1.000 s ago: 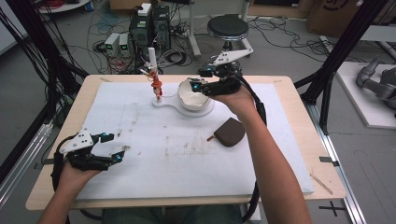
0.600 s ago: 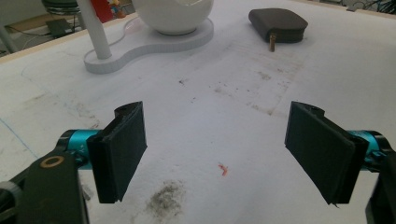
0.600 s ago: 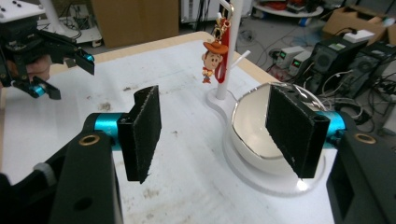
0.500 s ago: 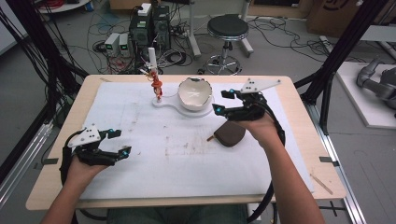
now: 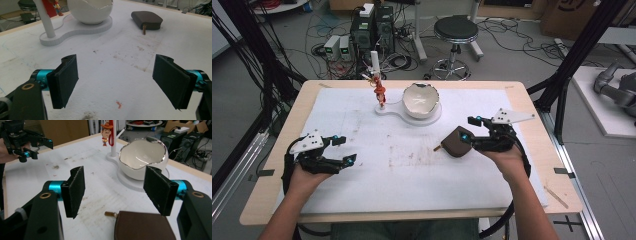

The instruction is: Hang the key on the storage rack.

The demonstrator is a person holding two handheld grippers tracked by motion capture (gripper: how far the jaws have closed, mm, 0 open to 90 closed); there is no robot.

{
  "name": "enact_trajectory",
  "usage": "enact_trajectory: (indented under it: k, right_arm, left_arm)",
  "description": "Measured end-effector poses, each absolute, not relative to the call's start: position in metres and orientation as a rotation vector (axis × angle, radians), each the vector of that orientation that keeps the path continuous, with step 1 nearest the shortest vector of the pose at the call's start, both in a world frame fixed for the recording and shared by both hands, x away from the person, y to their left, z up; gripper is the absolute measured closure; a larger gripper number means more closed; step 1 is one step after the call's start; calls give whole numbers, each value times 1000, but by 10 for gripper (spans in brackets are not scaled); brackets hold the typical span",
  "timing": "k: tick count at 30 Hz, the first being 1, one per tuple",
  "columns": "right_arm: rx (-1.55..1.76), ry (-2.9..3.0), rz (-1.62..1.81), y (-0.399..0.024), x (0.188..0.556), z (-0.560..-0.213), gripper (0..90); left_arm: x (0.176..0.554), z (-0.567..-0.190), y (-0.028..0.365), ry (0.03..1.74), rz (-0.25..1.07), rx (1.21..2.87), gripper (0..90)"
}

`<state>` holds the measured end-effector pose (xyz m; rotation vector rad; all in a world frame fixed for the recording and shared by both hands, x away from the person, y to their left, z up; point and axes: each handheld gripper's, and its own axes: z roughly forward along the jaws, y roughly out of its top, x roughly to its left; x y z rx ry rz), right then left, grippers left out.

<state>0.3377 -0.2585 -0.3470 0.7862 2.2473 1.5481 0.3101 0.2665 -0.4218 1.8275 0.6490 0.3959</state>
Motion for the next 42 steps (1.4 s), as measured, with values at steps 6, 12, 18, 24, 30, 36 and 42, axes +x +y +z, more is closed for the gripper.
enact_trajectory:
  k: [6, 12, 18, 24, 30, 36, 42]
  right_arm:
    - [849, 2211, 1570, -271, 318, -368, 312]
    - [902, 2186, 1546, -279, 304, -387, 291]
    - [961, 2160, 1521, -288, 298, -406, 229]
    - [1019, 2117, 1494, -293, 299, -414, 195]
    - [1029, 2090, 1488, -297, 302, -415, 190]
    - [1053, 2058, 1494, -304, 301, -415, 190]
    - [1062, 2065, 1490, -306, 303, -417, 190]
  left_arm:
    - [310, -422, 266, 651, 393, 1828, 206]
    - [309, -422, 265, 644, 395, 1827, 206]
    - [312, -423, 260, 626, 384, 1837, 206]
    - [315, -422, 255, 601, 390, 1844, 206]
    - [316, -423, 254, 607, 389, 1836, 206]
    - [318, -424, 254, 613, 386, 1835, 206]
    - [318, -423, 253, 619, 387, 1839, 206]
